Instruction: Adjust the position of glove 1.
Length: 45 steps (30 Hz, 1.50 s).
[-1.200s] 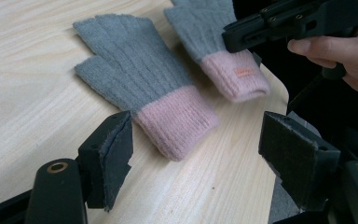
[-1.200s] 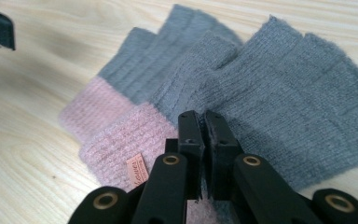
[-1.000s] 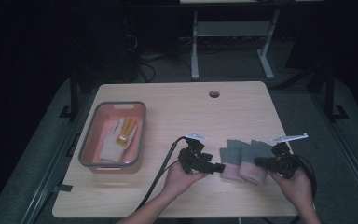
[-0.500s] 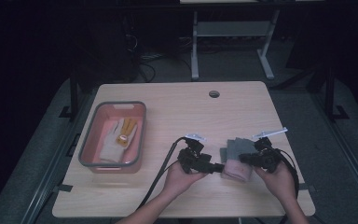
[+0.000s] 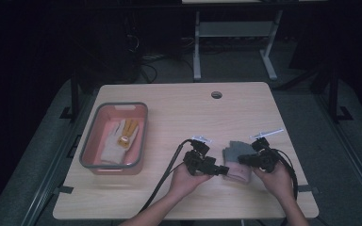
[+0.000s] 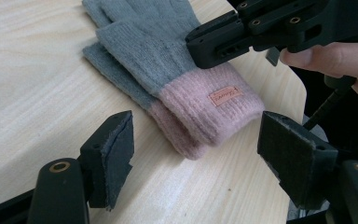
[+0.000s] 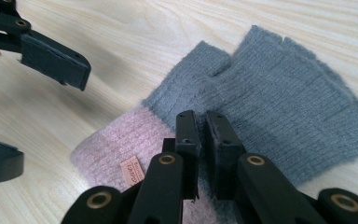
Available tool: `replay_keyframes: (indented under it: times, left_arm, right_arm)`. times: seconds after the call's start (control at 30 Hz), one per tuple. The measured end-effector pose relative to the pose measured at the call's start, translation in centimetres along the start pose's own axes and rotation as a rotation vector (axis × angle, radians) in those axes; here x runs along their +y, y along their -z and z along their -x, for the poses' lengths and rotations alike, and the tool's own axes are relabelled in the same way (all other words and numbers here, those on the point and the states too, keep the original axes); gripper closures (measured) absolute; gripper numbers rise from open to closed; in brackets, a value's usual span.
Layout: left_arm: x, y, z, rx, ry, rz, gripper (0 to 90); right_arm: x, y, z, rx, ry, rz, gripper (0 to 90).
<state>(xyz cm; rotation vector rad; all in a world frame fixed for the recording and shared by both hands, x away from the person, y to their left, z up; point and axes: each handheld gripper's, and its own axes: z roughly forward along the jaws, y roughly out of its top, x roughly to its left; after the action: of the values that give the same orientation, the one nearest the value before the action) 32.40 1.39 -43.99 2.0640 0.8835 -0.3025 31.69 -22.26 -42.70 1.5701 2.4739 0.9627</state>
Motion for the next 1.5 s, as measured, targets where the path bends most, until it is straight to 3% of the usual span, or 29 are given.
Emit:
replay_keyframes:
  times: [0.1,0.27,0.43,0.7,1.07,1.5]
  left_arm:
    - [0.0,-0.3,-0.1,0.000,0.004,-0.009,28.4]
    - [0.2,-1.2,0.0,-0.008,0.029,-0.020,30.8]
    - [0.4,-1.9,0.0,-0.002,0.042,-0.024,32.3]
    - [0.3,-2.9,-0.4,0.004,0.073,-0.044,35.3]
    - [0.2,-3.9,-0.5,0.009,0.093,-0.062,38.0]
    - [0.4,-4.2,-0.6,0.011,0.093,-0.064,41.7]
  right_arm:
    - [-0.2,-0.2,0.3,0.007,-0.006,-0.001,82.0]
    - [-0.6,0.3,0.8,0.018,-0.031,0.027,71.4]
    - [-1.0,1.1,1.7,0.024,-0.071,0.059,61.7]
    - [-2.0,1.7,3.2,0.041,-0.139,0.086,53.4]
    - [-3.6,0.8,4.5,0.081,-0.233,0.077,49.8]
    - [-4.4,-0.2,5.1,0.119,-0.290,0.102,48.5]
